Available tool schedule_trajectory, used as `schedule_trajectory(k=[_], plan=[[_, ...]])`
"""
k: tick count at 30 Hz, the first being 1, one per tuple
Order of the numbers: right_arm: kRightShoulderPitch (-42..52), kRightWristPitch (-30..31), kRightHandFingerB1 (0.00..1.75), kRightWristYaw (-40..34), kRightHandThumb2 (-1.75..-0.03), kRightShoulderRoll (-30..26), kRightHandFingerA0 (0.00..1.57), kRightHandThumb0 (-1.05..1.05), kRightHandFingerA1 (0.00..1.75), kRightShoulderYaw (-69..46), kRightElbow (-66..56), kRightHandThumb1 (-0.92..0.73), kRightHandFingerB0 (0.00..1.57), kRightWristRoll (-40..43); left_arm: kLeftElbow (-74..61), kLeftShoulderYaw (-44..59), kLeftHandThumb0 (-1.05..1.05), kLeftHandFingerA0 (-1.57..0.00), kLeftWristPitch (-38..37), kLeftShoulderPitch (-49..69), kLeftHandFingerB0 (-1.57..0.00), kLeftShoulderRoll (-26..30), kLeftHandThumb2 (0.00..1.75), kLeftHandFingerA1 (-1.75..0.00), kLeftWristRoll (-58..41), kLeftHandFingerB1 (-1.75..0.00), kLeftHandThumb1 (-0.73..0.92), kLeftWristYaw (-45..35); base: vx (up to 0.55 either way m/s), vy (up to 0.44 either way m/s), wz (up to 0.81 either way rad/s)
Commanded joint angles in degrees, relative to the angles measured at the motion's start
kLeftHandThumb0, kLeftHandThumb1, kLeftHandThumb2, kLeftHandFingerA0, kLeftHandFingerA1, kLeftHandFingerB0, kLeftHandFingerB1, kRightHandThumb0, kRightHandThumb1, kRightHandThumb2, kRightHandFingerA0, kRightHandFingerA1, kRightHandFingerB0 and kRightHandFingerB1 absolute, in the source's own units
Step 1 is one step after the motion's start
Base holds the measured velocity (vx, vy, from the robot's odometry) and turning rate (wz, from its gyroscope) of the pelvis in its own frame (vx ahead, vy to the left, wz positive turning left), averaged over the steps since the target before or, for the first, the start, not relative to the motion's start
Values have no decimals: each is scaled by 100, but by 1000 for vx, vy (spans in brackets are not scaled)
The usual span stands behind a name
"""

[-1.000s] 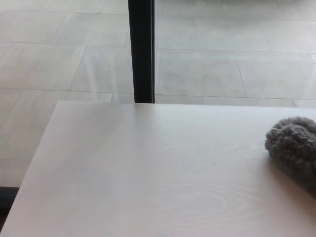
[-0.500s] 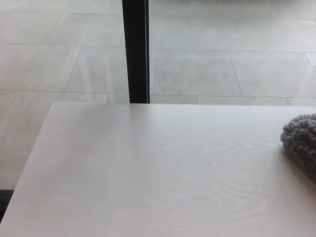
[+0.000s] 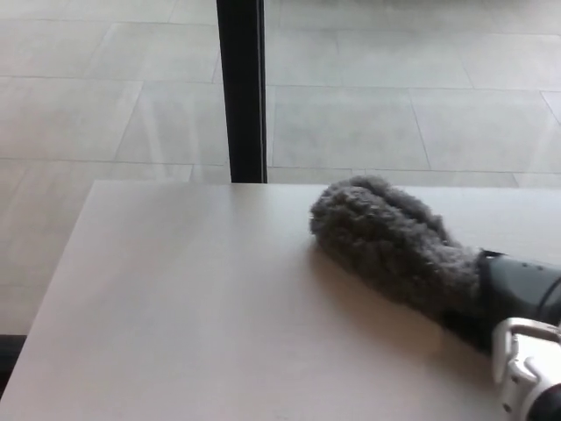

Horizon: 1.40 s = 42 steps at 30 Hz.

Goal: The robot uses its right hand to pick up the duster kept in the middle of the desk and use it to wipe the desk by swiping its surface twice

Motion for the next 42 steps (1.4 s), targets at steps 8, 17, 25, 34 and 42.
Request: schedule_trajectory(k=[8, 17, 25, 34, 42], plan=[[837, -547, 112, 142, -72, 471, 89, -29, 175, 1380, -519, -61, 81, -681, -11, -9, -42, -80, -46, -79, -71, 198, 56, -63, -106, -50, 53, -72, 0, 0, 0], [1254, -1156, 159, 53, -97, -199, 91, -25, 175, 2035, -1930, -54, 67, -1079, -9, -114, -42, -73, -96, -139, -68, 246, 57, -54, -30, -49, 56, -84, 0, 0, 0], [1497, -1958, 116, -209, -74, -1267, 90, -29, 175, 2274, -3002, -59, 82, -1339, 5, -25, -42, -78, 14, -192, -70, 246, 56, -59, -131, -50, 54, -91, 0, 0, 0], [1475, -2198, 116, -231, -74, -2117, 90, -30, 175, 2246, -3344, -56, 79, -1697, 1, -84, -42, -75, -1, -162, -69, 263, 57, -56, -66, -49, 55, -55, 0, 0, 0], [911, -3814, 97, -1124, -70, -2256, 85, -26, 173, 2684, -2767, -64, 80, -2074, 25, -34, -41, -76, 8, -180, -72, 178, 57, -59, -116, -51, 54, -57, 0, 0, 0]])
